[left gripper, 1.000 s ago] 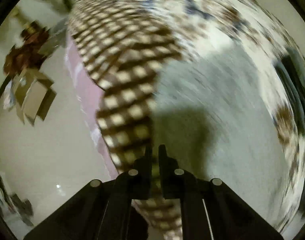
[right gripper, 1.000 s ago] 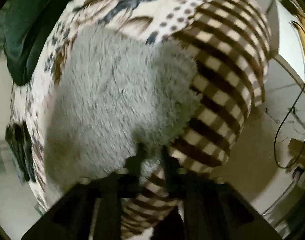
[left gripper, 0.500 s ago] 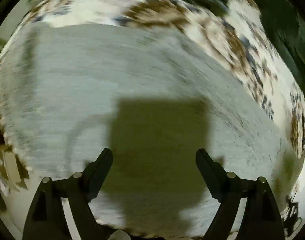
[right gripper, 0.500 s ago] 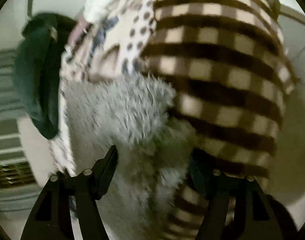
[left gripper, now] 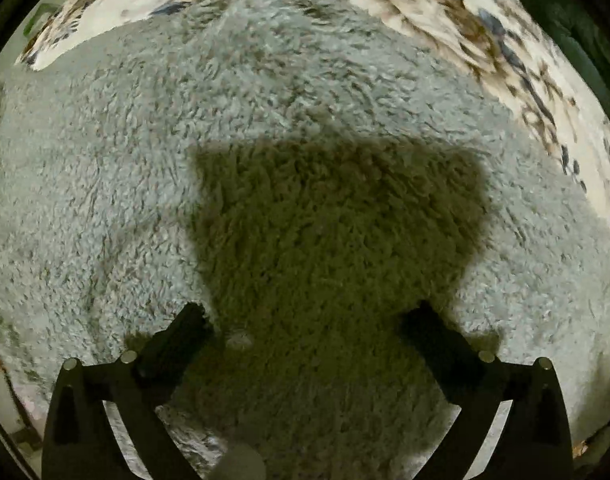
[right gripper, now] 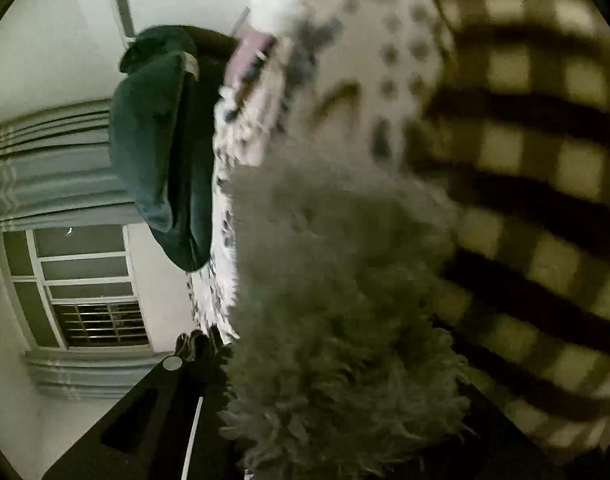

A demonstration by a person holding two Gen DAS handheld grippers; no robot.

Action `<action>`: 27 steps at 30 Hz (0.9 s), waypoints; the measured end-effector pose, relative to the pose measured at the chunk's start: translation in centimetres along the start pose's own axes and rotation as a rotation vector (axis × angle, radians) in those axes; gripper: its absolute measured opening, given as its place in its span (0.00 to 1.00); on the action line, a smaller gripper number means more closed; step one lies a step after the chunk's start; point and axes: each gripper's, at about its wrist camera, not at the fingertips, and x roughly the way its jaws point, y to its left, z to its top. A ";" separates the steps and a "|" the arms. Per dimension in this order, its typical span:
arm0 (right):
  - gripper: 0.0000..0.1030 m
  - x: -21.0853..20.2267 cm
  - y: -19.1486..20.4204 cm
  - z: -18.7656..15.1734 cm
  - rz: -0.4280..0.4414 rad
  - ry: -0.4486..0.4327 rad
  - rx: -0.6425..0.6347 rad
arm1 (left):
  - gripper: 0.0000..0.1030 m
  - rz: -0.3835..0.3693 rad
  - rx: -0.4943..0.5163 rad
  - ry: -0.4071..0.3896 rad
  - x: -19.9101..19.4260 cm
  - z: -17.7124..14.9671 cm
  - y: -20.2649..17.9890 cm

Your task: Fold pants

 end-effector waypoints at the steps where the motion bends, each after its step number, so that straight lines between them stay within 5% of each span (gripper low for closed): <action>1: 0.14 -0.7 1.1 -0.2 -0.013 -0.008 -0.020 | 1.00 -0.004 -0.007 0.009 -0.2 0.9 -0.2; 9: 0.14 -3.3 16.7 -7.8 -0.095 0.032 -0.426 | 1.00 -0.068 -0.114 -0.084 -7.5 0.7 4.2; 16: 0.14 1.4 26.0 -23.8 -0.171 0.166 -0.779 | 1.00 -0.063 -0.160 -0.160 -12.6 -3.1 10.5; 21: 0.14 7.5 24.1 -38.6 -0.278 0.316 -1.012 | 1.00 0.002 -0.202 -0.184 -12.6 -5.3 17.3; 25: 0.14 13.4 19.0 -51.0 -0.436 0.440 -1.280 | 1.00 0.035 -0.268 -0.139 -11.7 -7.6 22.8; 27: 0.24 15.2 16.8 -54.9 -0.537 0.500 -1.375 | 1.00 0.042 -0.310 -0.123 -11.4 -8.7 25.2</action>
